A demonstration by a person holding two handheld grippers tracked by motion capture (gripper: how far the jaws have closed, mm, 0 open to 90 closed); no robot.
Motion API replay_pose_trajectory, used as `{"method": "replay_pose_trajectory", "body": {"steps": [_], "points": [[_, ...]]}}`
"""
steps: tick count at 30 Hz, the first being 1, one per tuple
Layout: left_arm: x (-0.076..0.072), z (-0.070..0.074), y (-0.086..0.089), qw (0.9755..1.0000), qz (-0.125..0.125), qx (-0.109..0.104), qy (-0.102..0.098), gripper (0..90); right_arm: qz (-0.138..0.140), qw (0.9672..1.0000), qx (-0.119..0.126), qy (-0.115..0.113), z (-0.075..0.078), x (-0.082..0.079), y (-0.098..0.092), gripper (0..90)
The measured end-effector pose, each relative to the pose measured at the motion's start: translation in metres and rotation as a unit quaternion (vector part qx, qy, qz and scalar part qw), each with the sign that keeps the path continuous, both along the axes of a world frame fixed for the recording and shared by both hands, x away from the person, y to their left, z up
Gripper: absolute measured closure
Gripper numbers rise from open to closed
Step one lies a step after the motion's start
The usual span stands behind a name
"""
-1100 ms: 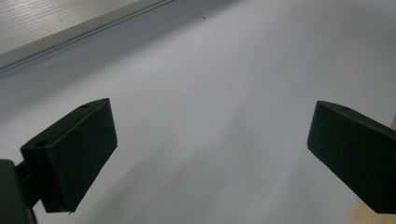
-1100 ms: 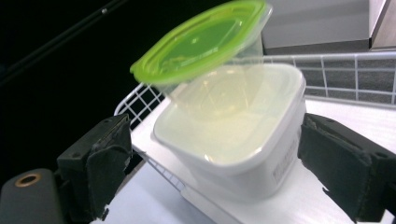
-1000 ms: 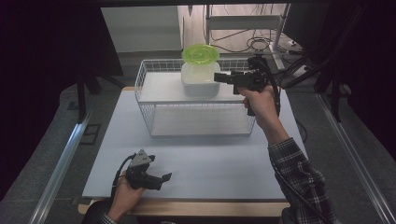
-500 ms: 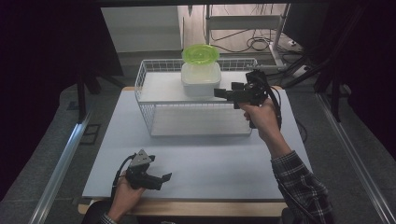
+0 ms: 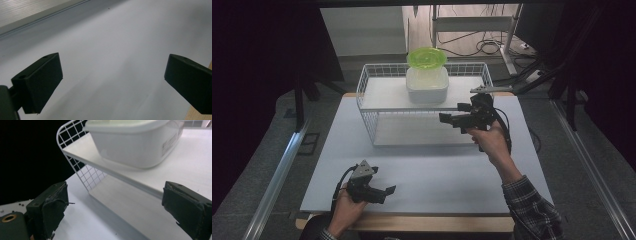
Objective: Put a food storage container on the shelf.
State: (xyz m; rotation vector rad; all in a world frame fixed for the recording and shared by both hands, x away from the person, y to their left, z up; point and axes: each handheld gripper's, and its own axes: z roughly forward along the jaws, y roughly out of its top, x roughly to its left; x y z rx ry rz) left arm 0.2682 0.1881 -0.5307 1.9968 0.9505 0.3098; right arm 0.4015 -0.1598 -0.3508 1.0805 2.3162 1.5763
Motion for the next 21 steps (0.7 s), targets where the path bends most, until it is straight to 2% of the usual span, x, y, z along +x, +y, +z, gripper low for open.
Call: {"method": "replay_pose_trajectory", "body": {"steps": [13,21], "points": [[0.0,0.0,0.0,1.0,0.0,0.001,-0.001,1.5,0.011,0.9989,-0.04,-0.021,-0.033,-0.017,-0.001,6.9],[0.0,0.0,0.0,1.0,-0.001,0.003,-0.001,1.5,0.011,0.9986,-0.041,-0.032,-0.052,-0.026,-0.007,6.0]]}}
